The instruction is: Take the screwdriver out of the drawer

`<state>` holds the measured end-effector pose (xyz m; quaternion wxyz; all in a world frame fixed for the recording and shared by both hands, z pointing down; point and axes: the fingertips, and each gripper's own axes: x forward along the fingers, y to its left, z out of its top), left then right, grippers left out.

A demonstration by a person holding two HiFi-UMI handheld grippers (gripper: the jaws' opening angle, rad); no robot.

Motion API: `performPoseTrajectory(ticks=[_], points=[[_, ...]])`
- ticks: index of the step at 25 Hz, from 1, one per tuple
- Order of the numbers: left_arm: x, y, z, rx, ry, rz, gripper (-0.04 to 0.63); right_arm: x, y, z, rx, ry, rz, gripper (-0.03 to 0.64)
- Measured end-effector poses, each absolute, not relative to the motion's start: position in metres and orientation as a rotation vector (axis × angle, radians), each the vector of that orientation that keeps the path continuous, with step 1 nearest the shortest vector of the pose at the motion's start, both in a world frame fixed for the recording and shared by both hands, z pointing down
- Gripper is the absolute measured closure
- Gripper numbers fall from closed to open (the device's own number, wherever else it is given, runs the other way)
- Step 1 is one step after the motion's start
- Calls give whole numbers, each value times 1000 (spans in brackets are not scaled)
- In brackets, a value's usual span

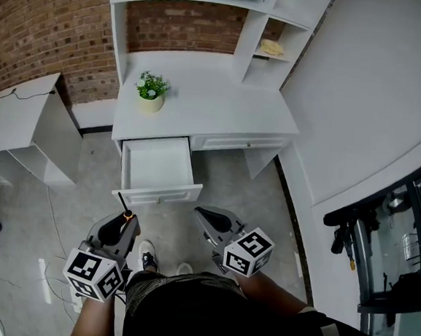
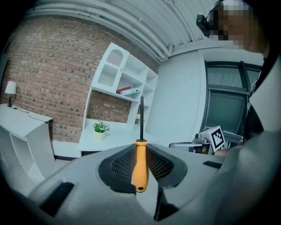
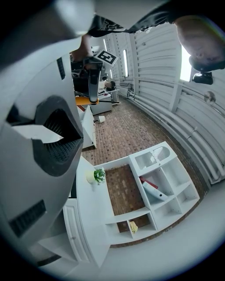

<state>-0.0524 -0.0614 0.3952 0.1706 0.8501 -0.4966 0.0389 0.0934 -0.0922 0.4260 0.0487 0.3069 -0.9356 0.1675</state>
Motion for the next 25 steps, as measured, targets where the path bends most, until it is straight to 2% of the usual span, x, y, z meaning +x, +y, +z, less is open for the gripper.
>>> performPoseTrajectory(ticks=[25], points=[[-45,-71,396,2405,-1425,127,517,102,-99,429,923,-2862,523,614]])
